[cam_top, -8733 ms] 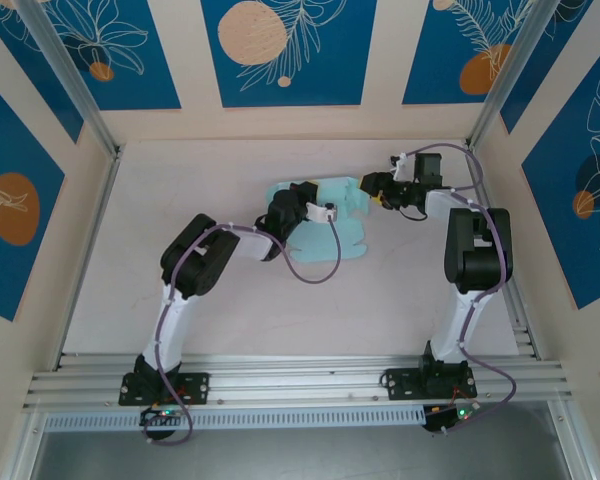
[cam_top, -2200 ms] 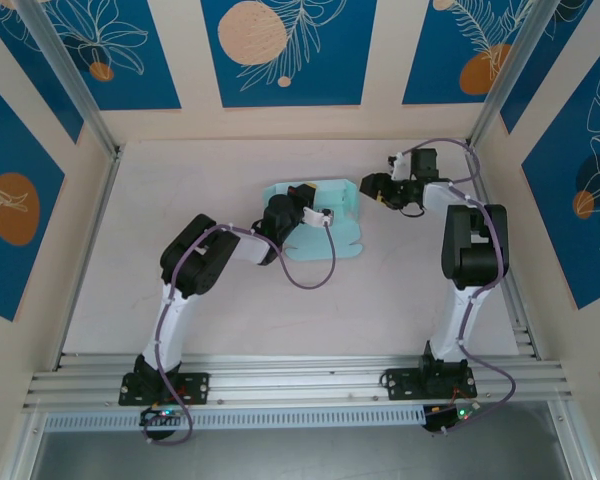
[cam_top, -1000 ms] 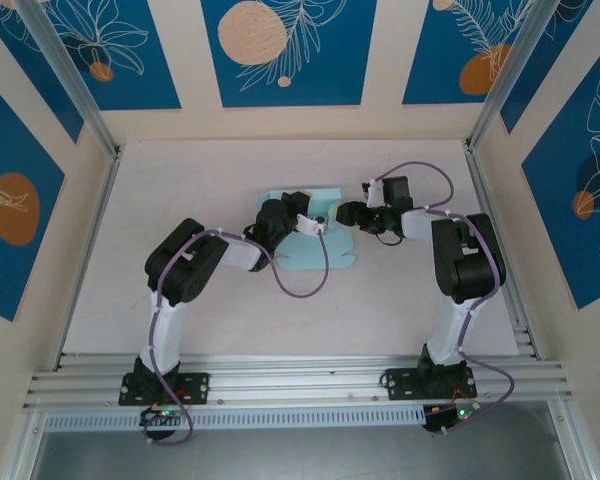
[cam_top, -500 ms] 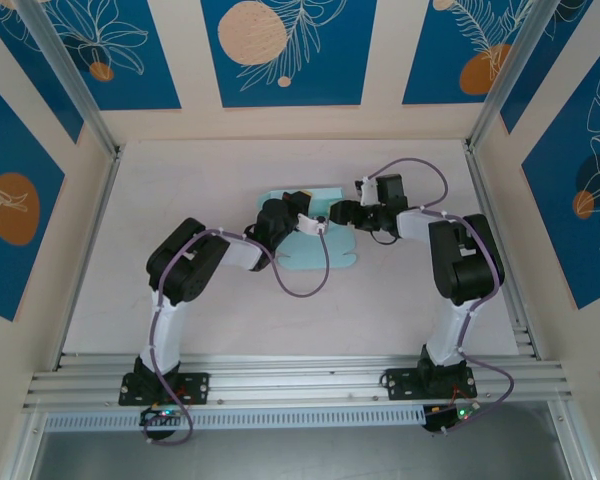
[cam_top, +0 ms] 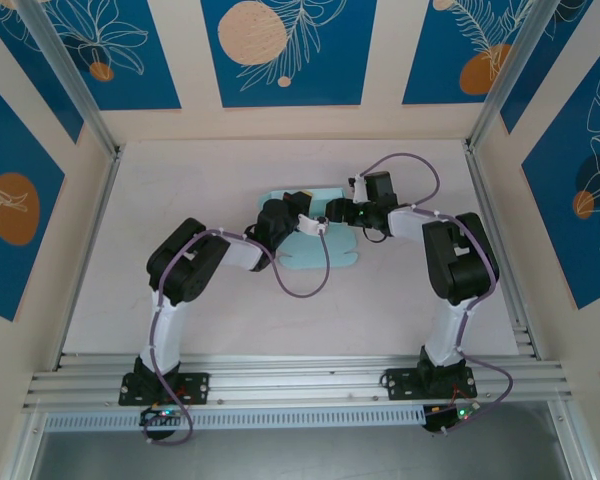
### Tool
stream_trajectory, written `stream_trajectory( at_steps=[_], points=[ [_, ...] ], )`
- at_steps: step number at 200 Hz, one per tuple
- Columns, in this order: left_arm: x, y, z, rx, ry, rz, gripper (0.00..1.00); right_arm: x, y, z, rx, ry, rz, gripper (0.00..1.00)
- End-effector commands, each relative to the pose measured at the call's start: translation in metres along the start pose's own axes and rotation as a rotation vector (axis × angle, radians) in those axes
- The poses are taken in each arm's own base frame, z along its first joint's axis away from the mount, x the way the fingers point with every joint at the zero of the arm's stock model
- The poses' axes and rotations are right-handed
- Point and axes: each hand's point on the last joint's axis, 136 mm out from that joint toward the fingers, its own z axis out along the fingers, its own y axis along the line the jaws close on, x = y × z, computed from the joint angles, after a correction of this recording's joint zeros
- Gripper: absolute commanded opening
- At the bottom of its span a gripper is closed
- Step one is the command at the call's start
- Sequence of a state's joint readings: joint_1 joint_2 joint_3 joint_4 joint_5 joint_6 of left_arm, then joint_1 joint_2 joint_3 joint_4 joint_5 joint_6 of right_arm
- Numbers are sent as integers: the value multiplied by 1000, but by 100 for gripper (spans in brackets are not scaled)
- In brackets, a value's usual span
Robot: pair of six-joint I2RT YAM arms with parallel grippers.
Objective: Fold the paper box
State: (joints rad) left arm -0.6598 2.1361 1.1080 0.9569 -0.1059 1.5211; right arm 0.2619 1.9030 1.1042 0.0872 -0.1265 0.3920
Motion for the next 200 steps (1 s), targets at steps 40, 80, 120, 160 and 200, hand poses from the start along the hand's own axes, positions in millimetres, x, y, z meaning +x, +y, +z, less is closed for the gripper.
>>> stream_trajectory(
  at_steps=[40, 80, 120, 160, 200],
  points=[
    [-19, -46, -5, 138, -67, 33, 0, -12, -13, 10, 79, -26, -2, 56],
    [-21, -44, -5, 132, -70, 32, 0, -16, -10, 10, 107, -33, -24, 49],
    [-22, -46, -6, 135, -72, 24, 0, -18, -19, 7, 214, -57, -15, 38],
    [-25, -44, -7, 134, -78, 20, 0, -20, -18, 8, 308, -67, -55, 37],
    [-26, -40, -9, 135, -82, 12, 0, -24, -16, 10, 313, -68, -64, 35]
  ],
)
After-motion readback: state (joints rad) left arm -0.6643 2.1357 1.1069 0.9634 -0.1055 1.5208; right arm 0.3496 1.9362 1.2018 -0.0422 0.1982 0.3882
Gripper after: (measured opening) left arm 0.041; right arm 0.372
